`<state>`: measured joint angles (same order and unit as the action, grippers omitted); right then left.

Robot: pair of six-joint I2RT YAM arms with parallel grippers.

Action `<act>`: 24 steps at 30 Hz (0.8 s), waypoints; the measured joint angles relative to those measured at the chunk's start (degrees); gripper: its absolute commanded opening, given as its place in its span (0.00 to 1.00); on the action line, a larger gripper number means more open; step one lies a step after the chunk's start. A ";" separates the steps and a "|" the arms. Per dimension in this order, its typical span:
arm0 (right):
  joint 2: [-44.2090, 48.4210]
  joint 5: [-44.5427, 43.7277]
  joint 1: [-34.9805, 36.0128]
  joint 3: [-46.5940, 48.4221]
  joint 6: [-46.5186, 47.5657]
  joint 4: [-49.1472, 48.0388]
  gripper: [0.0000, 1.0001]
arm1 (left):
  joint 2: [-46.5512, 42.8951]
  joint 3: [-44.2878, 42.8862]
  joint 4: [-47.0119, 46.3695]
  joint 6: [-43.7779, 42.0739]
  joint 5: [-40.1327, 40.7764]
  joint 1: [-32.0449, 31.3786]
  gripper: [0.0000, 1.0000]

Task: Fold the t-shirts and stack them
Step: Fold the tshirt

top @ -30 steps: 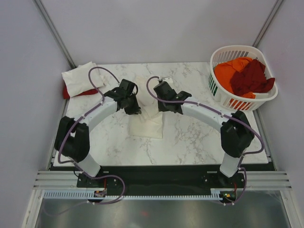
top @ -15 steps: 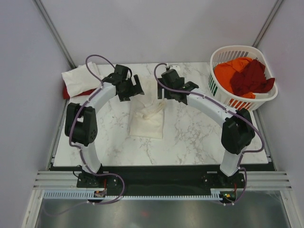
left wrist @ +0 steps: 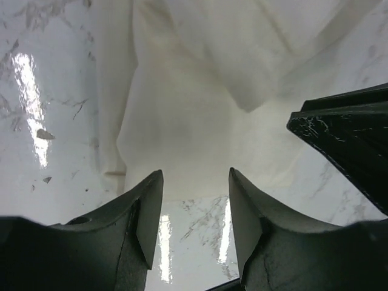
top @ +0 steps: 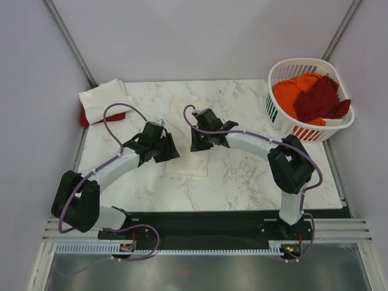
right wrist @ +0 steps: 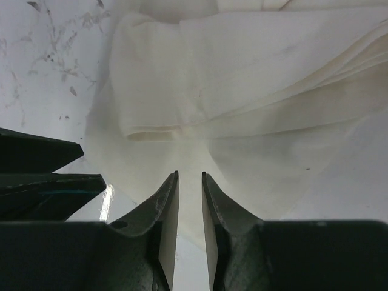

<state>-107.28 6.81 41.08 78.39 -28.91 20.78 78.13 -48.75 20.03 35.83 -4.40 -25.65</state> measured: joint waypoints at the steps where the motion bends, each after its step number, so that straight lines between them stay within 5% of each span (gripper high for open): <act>1: -1.44 0.63 0.33 0.09 -0.26 -0.07 0.28 | 0.98 1.81 -0.81 0.37 -0.02 -0.09 0.52; 12: -9.60 2.38 0.70 5.64 -1.31 0.00 0.28 | 7.39 4.59 -8.81 1.68 -0.52 -0.20 0.45; 20: -20.24 0.39 -0.68 22.40 0.00 2.97 0.32 | 8.02 8.46 -12.15 1.88 -0.52 -0.22 0.44; 23: -27.10 -0.72 -2.34 35.30 1.88 4.48 0.40 | 7.41 9.46 -13.55 2.10 -0.70 -0.22 0.44; 24: -29.46 -1.09 -2.97 40.00 2.78 4.04 0.53 | 7.13 9.81 -13.92 2.12 -0.72 -0.22 0.44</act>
<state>-136.75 5.72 38.11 118.39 -26.13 24.82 85.25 -38.94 6.11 37.95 -5.13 -25.87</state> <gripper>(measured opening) 0.365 0.438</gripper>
